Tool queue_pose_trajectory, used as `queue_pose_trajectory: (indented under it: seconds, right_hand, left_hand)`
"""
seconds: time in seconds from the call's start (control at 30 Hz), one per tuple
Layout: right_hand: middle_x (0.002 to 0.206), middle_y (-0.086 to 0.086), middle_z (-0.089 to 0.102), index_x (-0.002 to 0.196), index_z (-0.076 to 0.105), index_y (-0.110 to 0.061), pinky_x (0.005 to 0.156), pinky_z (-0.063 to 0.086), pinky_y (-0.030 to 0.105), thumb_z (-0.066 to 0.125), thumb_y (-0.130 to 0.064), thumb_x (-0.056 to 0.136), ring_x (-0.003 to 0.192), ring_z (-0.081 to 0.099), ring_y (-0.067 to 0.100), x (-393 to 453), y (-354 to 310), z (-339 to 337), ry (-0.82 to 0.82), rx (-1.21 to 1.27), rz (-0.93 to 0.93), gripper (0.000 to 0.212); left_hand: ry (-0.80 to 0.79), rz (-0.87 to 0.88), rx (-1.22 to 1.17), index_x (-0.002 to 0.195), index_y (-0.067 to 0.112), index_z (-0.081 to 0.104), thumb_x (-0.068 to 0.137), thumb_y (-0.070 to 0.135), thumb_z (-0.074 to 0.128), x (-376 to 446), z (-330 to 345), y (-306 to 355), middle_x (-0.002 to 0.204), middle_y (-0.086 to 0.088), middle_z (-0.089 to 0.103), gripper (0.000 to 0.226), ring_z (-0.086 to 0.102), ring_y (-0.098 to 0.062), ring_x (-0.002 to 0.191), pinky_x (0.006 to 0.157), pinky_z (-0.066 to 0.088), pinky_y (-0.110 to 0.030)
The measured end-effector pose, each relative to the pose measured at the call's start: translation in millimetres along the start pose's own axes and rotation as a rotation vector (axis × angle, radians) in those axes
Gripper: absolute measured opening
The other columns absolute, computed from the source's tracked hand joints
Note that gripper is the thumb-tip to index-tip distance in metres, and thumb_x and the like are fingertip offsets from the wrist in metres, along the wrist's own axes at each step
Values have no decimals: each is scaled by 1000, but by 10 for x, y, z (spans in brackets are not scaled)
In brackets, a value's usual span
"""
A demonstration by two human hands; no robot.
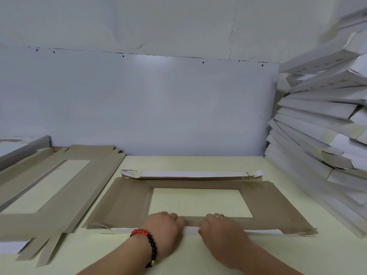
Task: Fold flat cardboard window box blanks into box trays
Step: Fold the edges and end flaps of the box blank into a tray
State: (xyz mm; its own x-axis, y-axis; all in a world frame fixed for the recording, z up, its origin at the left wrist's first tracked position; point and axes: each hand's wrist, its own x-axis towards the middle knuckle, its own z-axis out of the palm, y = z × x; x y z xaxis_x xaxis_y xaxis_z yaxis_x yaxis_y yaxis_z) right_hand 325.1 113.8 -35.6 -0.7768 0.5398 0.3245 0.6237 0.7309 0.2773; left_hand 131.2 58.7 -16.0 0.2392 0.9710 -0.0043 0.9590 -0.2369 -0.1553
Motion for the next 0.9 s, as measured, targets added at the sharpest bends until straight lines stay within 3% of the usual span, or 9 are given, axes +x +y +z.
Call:
queue_pose_trajectory:
  seconds: [0.07, 0.13, 0.2, 0.23, 0.3, 0.4, 0.47, 0.9]
  right_hand:
    - [84, 1, 63, 88, 59, -22, 72, 45, 32, 47, -44, 95, 79, 61, 22, 132, -45, -52, -34, 102, 136, 26]
    - [109, 4, 60, 106, 53, -21, 93, 34, 39, 22, -43, 102, 105, 53, 26, 225, -63, -23, -137, 131, 229, 38]
    - [139, 5, 45, 130, 47, -23, 113, 17, 45, 17, -45, 102, 131, 37, 26, 280, -65, 39, -214, 131, 270, 47]
    - [154, 4, 28, 143, 36, -24, 117, 4, 48, 16, -46, 102, 143, 21, 25, 285, -50, 92, -263, 140, 264, 51]
    - [163, -3, -4, 155, 10, -26, 116, -12, 51, 12, -48, 101, 149, -8, 21, 279, -4, 177, -337, 142, 227, 58]
    - [161, -5, -15, 155, -4, -25, 115, -15, 48, 9, -50, 101, 147, -18, 17, 244, 65, 309, -391, 174, 224, 61]
    - [161, -7, -16, 155, -6, -24, 116, -13, 45, 9, -50, 101, 147, -18, 14, 210, 146, 353, -424, 209, 236, 61]
    - [160, -9, -17, 154, -11, -24, 118, -8, 39, 10, -46, 103, 146, -15, 7, -608, 1321, 353, -526, 206, 555, 59]
  left_hand:
    - [-6, -78, -27, 112, 17, 49, 101, 41, 22, 94, 23, 17, 111, -8, 59, 37, 54, -30, 101, 84, 41, -40]
    - [5, -130, -2, 113, 18, 52, 101, 46, 14, 179, 68, 49, 113, -8, 59, 49, 51, -29, 106, 89, 37, -40]
    - [21, -158, 58, 121, 16, 50, 99, 48, 10, 246, 157, 62, 126, -10, 52, 56, 41, -29, 120, 103, 28, -43]
    - [14, -163, 66, 128, 14, 45, 99, 49, 9, 264, 201, 62, 138, -11, 43, 58, 30, -32, 133, 112, 18, -47]
    - [-30, -182, 6, 141, 12, 31, 98, 51, 6, 279, 280, 42, 159, -9, 12, 63, -6, -31, 148, 117, -7, -52]
    - [-98, -217, -98, 154, 19, 5, 97, 56, 4, 298, 356, -8, 161, -1, -17, 68, -28, -24, 143, 114, -20, -47]
    - [-127, -227, -113, 154, 22, -3, 96, 56, 3, 294, 399, -67, 160, 1, -19, 68, -28, -22, 143, 114, -20, -45]
    - [-164, -454, -153, 154, 24, -7, 97, 58, 2, -128, 597, -946, 160, 6, -16, 67, -20, -16, 146, 118, -10, -40]
